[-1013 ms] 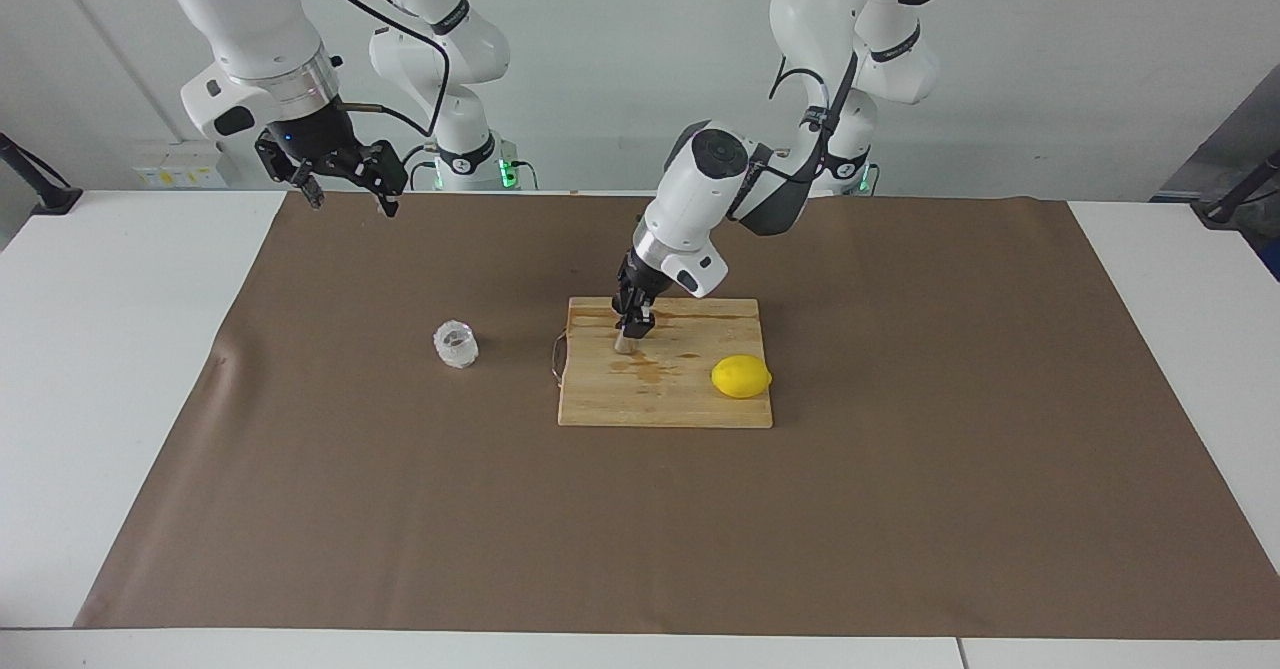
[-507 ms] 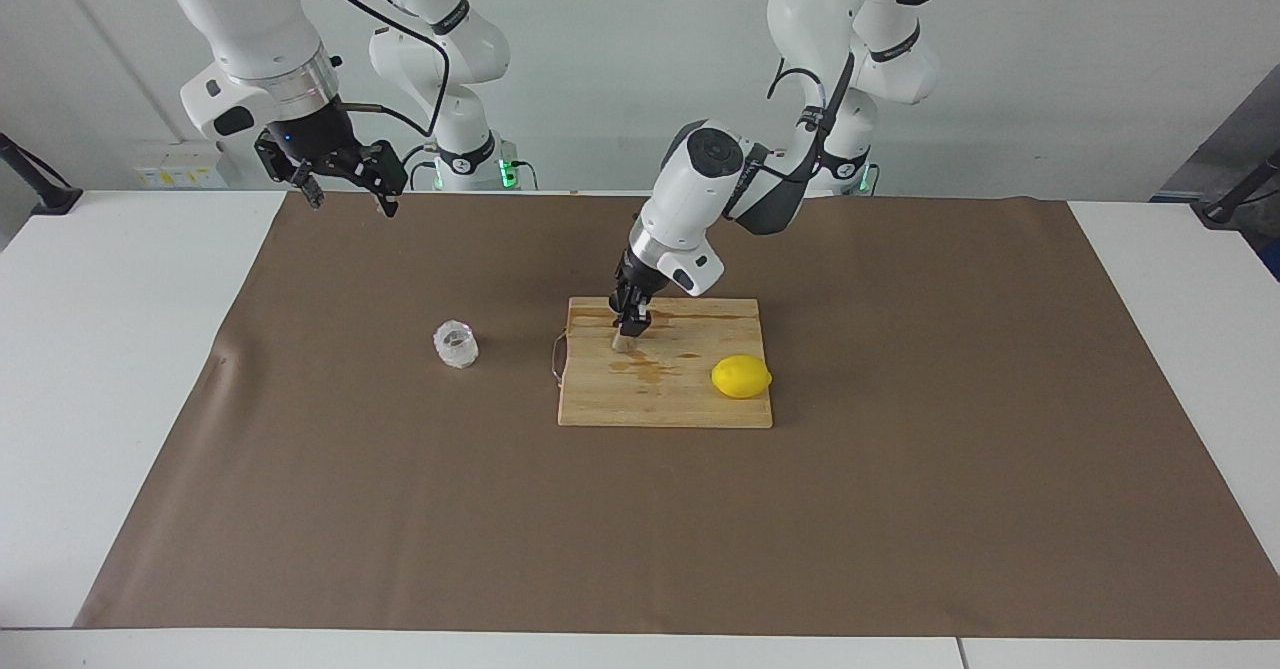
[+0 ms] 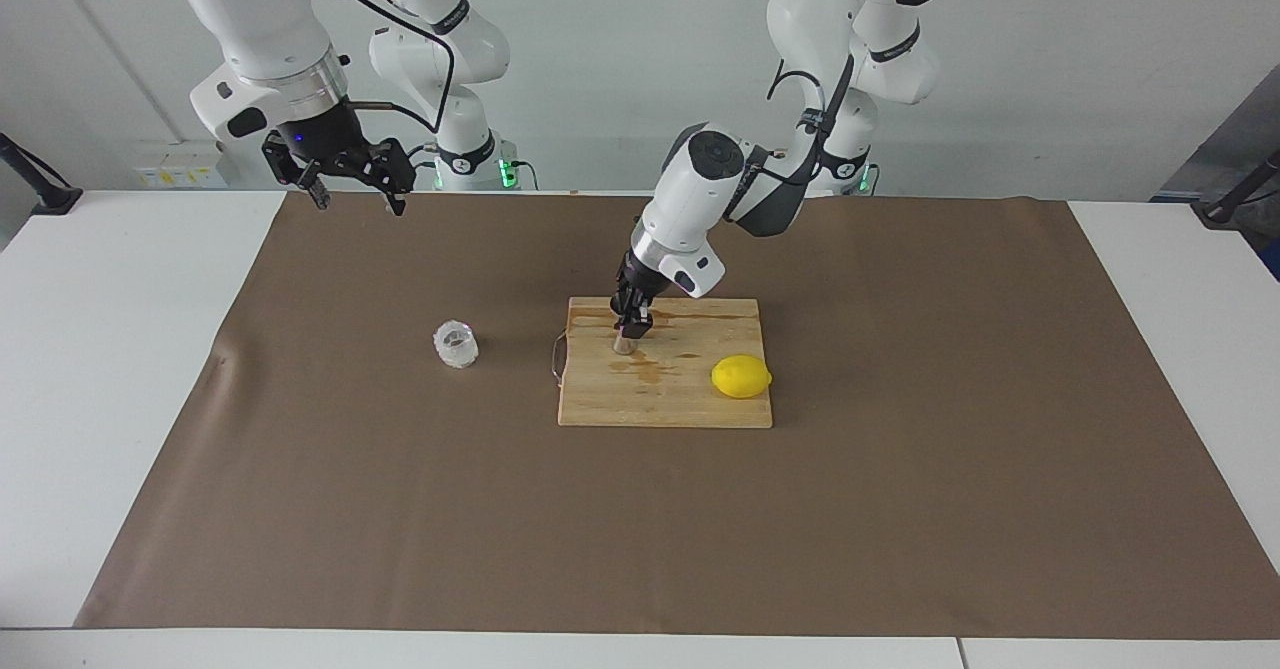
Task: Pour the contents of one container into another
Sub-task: 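Lower the metal cup onto the wooden board with the left gripper, then retract the left gripper while the right gripper reaches the white cup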
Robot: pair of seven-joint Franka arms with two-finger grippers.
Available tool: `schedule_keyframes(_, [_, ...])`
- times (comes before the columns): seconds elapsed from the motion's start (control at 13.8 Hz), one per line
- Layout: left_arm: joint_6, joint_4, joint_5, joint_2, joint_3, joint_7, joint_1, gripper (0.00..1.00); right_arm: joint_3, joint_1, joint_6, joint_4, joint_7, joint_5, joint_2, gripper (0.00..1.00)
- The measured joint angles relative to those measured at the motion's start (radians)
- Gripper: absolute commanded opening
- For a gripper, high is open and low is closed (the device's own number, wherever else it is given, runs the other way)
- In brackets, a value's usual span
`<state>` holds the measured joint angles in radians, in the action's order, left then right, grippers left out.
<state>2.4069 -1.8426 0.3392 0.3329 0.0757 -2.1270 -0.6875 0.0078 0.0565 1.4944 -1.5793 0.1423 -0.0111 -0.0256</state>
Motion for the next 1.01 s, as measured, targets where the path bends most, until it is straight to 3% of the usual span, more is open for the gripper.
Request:
schedule_keyframes(0.07, [0.001,0.000,0.000,0.000,0.000,0.000,0.000,0.71,0.000,0.001,0.000,-0.002,-0.012,0.000,0.000,1.00])
schedule_keyframes(0.22, [0.004,0.000,0.000,0.000,0.000,0.000,0.000,1.00,0.000,0.002,0.000,-0.005,-0.047,0.000,0.000,1.00])
schedule_keyframes(0.65, [0.005,0.002,-0.025,0.000,-0.003,0.000,0.000,1.00,-0.001,0.002,0.006,-0.034,-0.329,0.000,-0.007,1.00])
schedule_keyframes(1.01, [-0.094,0.028,-0.092,-0.040,-0.024,0.063,0.009,1.00,-0.004,0.000,0.168,-0.220,-0.592,0.001,-0.075,1.00])
